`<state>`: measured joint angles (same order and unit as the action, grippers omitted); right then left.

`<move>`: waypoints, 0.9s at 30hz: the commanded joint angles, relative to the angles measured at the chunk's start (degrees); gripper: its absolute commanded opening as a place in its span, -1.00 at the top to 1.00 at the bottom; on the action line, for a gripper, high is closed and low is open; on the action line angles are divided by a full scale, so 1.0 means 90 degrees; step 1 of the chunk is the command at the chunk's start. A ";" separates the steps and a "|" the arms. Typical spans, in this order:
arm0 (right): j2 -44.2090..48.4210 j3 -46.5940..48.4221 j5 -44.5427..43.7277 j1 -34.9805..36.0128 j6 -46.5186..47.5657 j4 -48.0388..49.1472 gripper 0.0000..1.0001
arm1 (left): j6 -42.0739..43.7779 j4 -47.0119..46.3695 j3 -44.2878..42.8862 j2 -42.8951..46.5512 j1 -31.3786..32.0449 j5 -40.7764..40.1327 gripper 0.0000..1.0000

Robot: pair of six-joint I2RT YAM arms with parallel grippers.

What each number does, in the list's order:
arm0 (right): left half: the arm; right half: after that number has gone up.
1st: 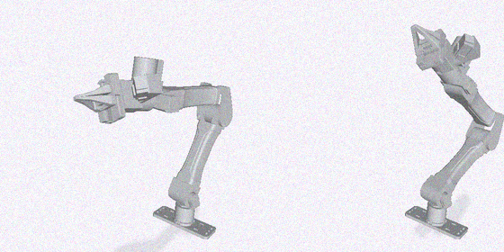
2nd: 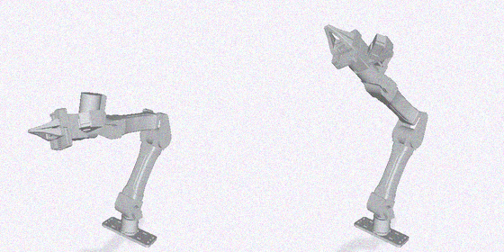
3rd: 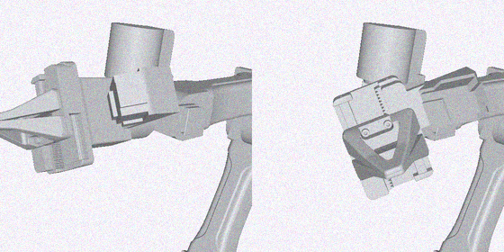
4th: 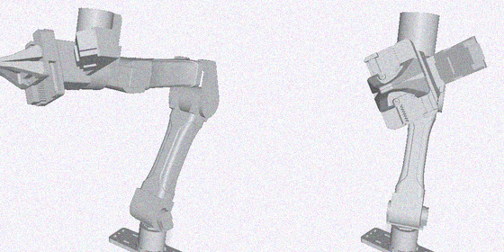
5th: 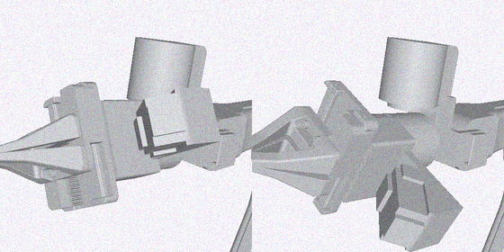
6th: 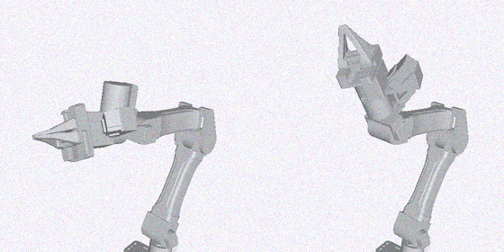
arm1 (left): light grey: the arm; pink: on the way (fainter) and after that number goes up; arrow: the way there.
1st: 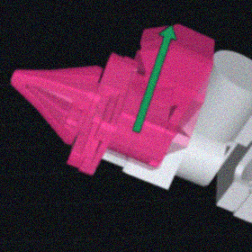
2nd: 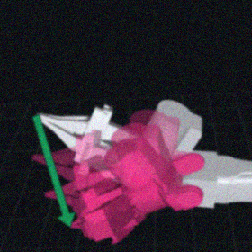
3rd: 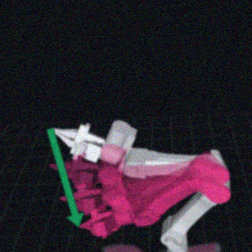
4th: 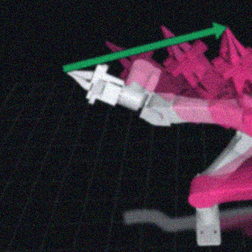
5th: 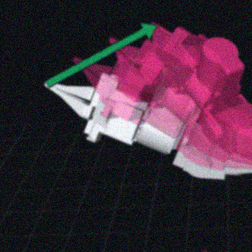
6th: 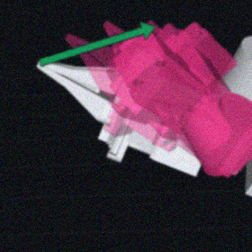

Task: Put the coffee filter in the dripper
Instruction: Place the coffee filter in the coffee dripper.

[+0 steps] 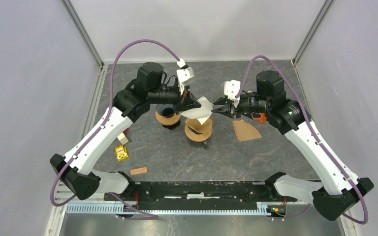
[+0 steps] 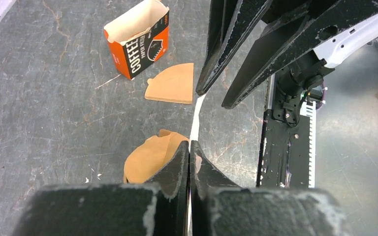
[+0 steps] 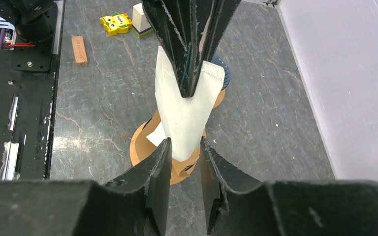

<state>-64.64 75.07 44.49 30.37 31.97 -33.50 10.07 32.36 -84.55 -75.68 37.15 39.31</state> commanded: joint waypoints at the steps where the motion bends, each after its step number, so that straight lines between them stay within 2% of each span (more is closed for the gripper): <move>1: 0.0025 0.0175 -0.0168 0.0015 -0.0070 0.0118 0.39 | -0.0084 -0.0284 0.0058 0.0151 0.0015 0.0007 0.95; 8: -0.0142 0.0270 -0.0083 0.0014 -0.0226 0.0192 0.58 | -0.0110 -0.0285 0.0049 0.0129 0.0016 0.0048 0.96; 16: -0.0259 0.0297 -0.0195 0.0019 -0.0416 0.0367 0.64 | -0.0140 -0.0304 0.0071 0.0127 0.0014 0.0115 0.95; 22: -0.0221 0.0285 -0.0261 0.0014 -0.0465 0.0449 0.81 | -0.0133 -0.0323 0.0113 0.0147 0.0013 0.0086 0.96; 27: -0.0225 0.0167 -0.0121 0.0014 -0.0569 0.0579 0.84 | -0.0163 -0.0401 0.0171 0.0137 0.0013 0.0072 0.95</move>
<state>-66.83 75.20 42.83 30.37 28.29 -31.05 10.04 31.92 -83.66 -75.68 37.15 39.35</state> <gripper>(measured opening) 0.086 0.033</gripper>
